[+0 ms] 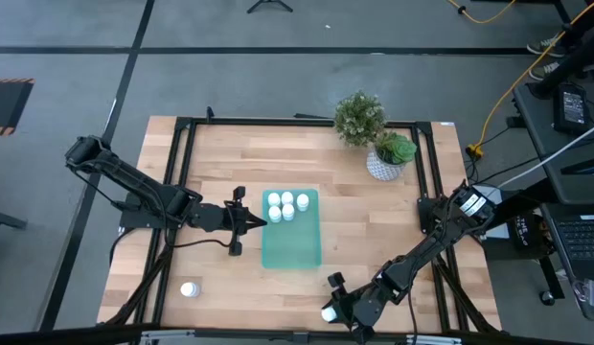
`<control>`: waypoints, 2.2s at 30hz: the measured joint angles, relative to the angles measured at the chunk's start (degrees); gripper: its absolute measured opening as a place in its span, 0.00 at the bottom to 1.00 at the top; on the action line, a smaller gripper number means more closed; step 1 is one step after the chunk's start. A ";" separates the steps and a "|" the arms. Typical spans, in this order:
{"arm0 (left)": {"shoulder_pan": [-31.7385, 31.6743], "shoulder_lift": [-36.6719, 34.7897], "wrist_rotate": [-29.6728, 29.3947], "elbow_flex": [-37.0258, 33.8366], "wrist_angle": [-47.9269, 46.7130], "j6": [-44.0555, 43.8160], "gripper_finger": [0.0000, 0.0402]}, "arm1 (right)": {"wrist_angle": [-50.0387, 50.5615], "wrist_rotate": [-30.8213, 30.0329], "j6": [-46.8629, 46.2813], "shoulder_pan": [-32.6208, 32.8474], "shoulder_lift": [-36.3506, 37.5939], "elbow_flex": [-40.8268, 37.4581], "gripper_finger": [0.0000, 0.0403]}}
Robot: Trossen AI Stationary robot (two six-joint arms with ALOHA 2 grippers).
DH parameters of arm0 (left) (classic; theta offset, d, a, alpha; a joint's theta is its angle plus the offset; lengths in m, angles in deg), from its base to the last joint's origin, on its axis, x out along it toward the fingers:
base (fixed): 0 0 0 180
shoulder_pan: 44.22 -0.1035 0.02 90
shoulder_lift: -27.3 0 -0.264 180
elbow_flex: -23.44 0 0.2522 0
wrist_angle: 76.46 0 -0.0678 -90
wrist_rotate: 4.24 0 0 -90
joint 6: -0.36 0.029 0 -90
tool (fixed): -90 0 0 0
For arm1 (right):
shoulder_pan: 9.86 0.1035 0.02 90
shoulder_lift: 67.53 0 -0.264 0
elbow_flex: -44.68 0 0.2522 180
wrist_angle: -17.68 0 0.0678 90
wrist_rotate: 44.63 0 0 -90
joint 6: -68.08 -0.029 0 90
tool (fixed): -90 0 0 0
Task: Pick and place pill bottles into a basket
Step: Put the white pill bottle into the green bin
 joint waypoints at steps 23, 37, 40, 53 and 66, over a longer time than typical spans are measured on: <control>-0.01 0.02 -0.18 0.00 0.00 1.55 0.03 | 12.06 2.45 10.80 -8.40 18.31 -8.09 0.38; -0.01 0.02 -0.22 0.00 1.00 1.55 0.01 | 9.41 14.32 17.76 -21.10 30.77 -15.54 0.38; 0.00 0.02 -0.22 0.00 2.51 2.61 0.01 | 8.67 15.28 18.32 -22.88 30.23 -15.54 0.38; -0.01 0.02 -3.69 0.00 3.13 6.51 0.02 | 5.74 15.11 18.46 -28.94 30.23 -13.82 0.38; -0.01 0.02 -4.59 0.00 3.08 6.51 0.02 | 0.62 15.08 20.47 -32.68 26.69 -12.19 0.38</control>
